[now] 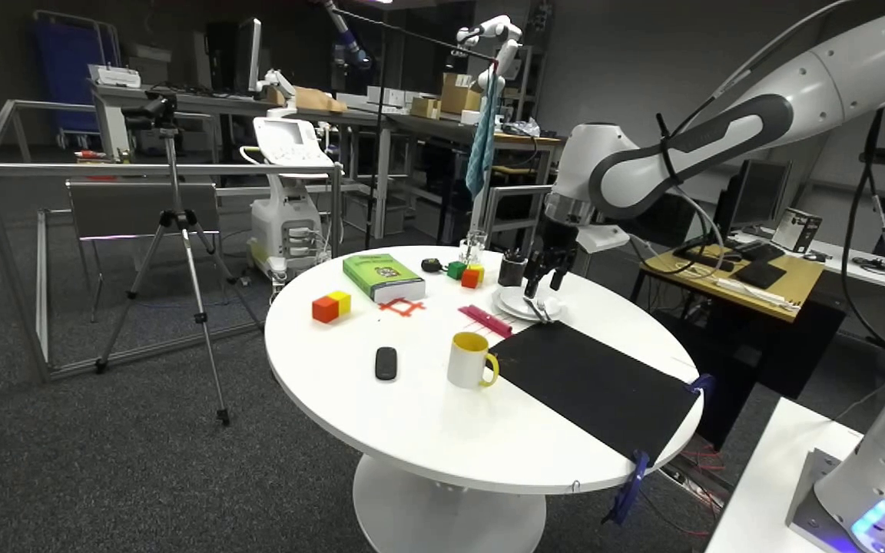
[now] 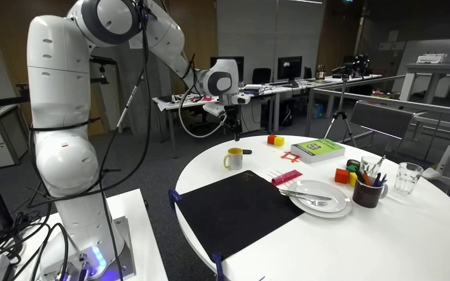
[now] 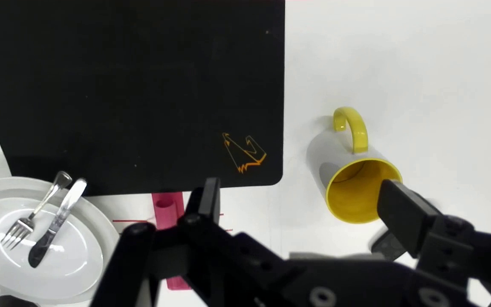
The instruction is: Move the white mug to the left of the black mat
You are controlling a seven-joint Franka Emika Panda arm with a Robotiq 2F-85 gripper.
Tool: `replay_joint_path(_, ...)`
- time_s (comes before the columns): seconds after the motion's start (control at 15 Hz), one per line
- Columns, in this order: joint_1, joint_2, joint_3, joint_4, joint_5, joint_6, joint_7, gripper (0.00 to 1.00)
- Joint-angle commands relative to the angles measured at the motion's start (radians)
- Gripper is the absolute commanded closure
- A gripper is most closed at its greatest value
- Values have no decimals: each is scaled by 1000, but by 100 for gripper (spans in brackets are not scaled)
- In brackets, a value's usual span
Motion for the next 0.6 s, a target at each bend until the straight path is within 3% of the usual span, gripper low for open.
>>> replay_joint_path(0.0,-62,-147,24,-183,89,69,-102,0)
replay_joint_path(0.53,-123,-363,-1,-444,204,219,-207,0)
